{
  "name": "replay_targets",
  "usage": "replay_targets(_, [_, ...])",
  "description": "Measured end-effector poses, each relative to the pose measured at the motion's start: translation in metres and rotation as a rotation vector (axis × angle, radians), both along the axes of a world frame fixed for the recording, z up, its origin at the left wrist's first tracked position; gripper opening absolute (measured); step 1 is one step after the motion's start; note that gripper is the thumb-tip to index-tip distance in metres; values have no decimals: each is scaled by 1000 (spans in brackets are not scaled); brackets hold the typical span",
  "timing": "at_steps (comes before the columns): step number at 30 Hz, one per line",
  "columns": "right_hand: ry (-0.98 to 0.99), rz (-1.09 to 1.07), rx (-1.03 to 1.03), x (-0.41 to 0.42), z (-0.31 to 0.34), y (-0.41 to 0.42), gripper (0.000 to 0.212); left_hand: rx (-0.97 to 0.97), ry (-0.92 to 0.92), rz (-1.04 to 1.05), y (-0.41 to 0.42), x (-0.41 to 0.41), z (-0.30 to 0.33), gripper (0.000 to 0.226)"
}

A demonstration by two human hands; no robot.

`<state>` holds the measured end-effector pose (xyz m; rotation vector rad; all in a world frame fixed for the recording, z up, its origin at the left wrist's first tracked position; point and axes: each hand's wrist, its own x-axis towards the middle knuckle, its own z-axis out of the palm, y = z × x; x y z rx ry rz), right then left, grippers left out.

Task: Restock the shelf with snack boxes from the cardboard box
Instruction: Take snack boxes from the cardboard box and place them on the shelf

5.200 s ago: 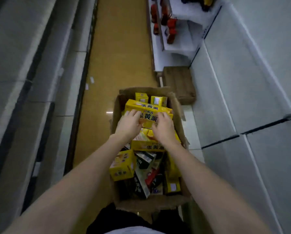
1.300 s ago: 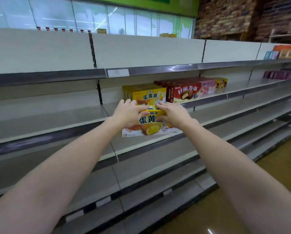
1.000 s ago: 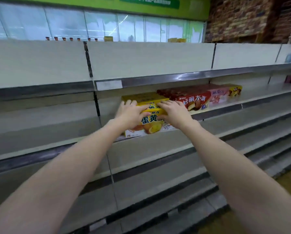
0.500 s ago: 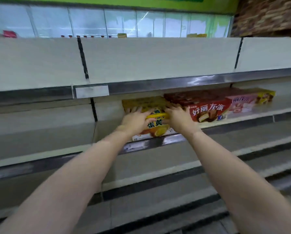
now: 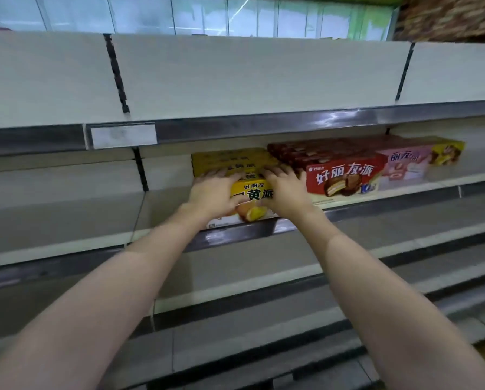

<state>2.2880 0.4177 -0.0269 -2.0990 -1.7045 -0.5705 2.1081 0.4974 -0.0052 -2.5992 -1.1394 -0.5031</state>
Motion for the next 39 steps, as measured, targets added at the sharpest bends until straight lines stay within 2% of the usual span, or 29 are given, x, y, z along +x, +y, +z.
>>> replay_targets(13, [-3, -99, 12, -15, -5, 1, 78, 22, -25, 7, -2, 0, -2, 65])
replay_targets(19, [-19, -179, 91, -39, -23, -24, 71, 52, 46, 47, -22, 2, 2, 67])
replay_targets(24, [61, -218, 102, -62, -28, -63, 74, 246, 52, -159, -54, -3, 10, 52])
replay_targets(29, [116, -280, 38, -81, -20, -98, 71, 177, 145, -196, -62, -16, 3, 48])
replay_targets(33, [174, -322, 22, -108, -13, -121, 59, 138, 176, -252, -72, -32, -3, 46])
replay_targets(35, [205, -353, 24, -121, -19, -138, 54, 96, 125, -332, -86, -38, -5, 50])
replay_targets(39, [232, -484, -76, -141, -33, -183, 48, -72, -15, -506, -119, -43, -22, 30])
